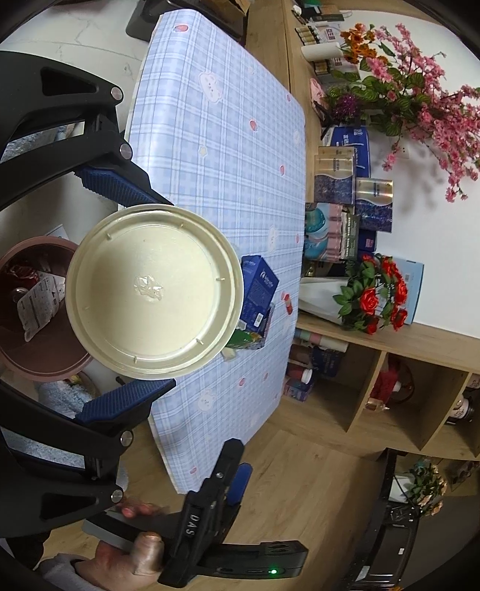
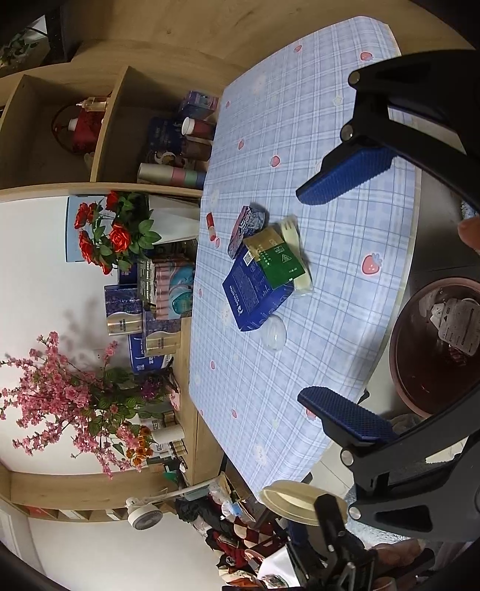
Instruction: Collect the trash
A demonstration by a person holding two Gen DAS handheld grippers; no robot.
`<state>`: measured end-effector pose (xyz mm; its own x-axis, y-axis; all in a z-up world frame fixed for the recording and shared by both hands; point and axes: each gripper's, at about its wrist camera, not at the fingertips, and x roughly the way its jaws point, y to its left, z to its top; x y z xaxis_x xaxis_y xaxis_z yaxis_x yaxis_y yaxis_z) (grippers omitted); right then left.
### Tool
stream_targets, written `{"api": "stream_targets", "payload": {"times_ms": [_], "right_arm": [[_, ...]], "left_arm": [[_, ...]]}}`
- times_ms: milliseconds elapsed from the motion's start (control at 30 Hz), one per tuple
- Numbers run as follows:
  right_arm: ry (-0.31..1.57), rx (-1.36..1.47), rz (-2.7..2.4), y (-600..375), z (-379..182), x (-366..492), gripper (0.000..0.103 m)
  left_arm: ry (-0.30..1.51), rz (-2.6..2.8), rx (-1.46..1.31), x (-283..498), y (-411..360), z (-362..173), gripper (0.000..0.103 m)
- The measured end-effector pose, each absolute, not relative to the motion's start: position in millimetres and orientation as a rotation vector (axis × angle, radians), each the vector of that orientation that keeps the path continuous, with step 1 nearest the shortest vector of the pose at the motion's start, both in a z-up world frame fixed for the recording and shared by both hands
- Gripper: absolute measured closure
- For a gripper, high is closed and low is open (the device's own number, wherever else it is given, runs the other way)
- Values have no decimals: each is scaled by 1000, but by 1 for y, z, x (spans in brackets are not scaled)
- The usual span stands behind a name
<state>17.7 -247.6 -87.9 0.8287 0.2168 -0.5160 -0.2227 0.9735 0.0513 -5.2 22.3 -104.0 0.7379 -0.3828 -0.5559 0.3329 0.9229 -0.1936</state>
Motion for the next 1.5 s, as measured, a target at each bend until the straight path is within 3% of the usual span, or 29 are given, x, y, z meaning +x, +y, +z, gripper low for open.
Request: {"api": "stream_targets", "payload": {"times_ms": [500, 1500], "right_arm": [[574, 29, 206, -259, -98, 19, 6], [665, 67, 142, -274, -119, 39, 6]], "left_arm": [[727, -497, -62, -5, 1, -126, 12], [573, -191, -99, 43, 74, -97, 6]]}}
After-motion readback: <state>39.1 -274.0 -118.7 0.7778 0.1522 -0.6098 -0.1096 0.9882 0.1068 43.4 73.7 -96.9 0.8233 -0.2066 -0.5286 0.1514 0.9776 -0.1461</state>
